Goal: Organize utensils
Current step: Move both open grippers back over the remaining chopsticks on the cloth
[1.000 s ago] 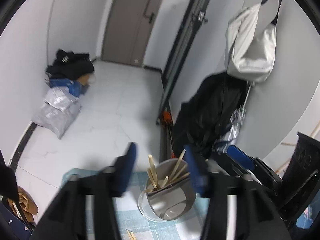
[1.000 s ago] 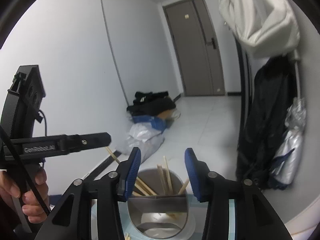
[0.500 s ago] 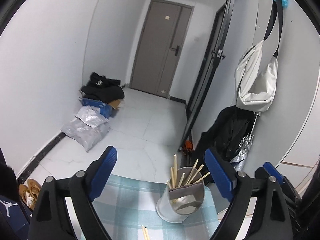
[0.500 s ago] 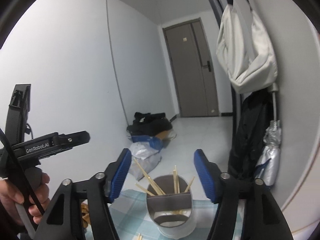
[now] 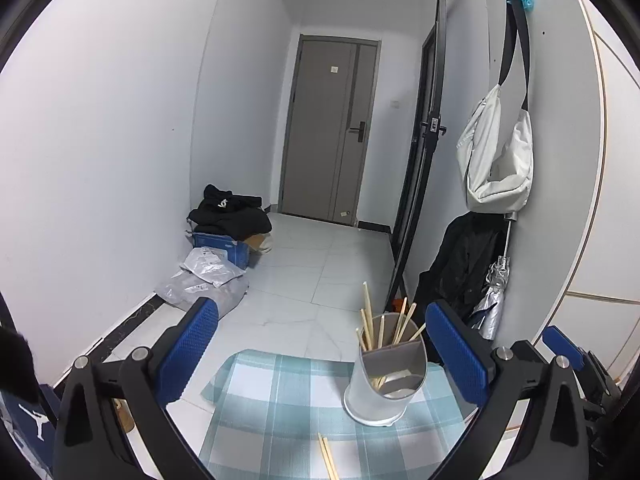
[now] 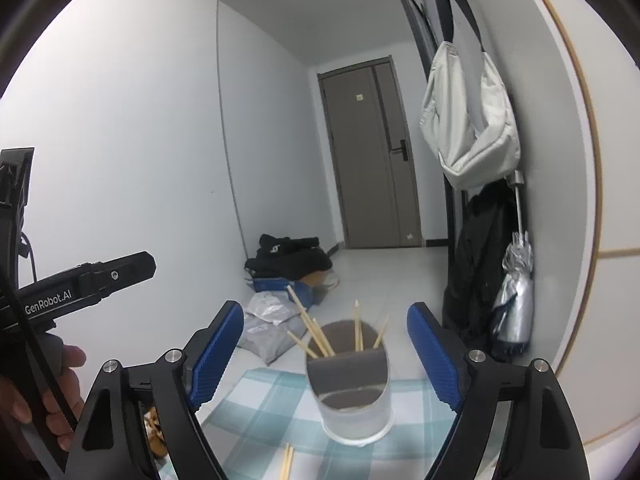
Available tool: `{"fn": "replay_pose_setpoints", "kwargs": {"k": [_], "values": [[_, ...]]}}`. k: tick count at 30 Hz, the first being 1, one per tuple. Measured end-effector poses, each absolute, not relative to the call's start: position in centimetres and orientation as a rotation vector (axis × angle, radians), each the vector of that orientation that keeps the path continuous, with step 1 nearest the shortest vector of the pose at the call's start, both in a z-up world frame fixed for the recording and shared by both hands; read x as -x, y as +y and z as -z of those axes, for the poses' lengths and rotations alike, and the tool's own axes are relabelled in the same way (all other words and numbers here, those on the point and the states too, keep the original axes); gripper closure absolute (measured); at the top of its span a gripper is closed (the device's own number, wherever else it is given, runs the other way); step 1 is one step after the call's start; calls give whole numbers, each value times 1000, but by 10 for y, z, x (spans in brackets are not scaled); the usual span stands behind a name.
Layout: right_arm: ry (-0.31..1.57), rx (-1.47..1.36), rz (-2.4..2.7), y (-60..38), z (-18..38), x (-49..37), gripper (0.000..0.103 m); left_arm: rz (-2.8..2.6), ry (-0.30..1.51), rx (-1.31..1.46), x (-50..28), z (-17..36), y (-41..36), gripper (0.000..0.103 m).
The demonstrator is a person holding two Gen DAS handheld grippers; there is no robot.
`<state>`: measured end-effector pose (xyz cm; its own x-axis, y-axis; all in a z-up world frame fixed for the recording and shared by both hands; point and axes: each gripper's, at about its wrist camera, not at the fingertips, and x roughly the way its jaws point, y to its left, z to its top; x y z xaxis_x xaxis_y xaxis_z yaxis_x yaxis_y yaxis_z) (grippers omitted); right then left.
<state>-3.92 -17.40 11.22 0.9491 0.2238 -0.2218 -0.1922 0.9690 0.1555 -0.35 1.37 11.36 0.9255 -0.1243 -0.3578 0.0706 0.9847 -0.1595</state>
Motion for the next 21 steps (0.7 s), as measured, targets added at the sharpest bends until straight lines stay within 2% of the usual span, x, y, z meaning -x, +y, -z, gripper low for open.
{"fn": "replay_pose_setpoints", "kwargs": {"k": [7,21], "values": [[270,-122,-198,-169,-84,53,14,100,389,180,16,-82,17,1],[430,-79,-148,-163,-14,52,14,66,470,121,7,-14,8,1]]}}
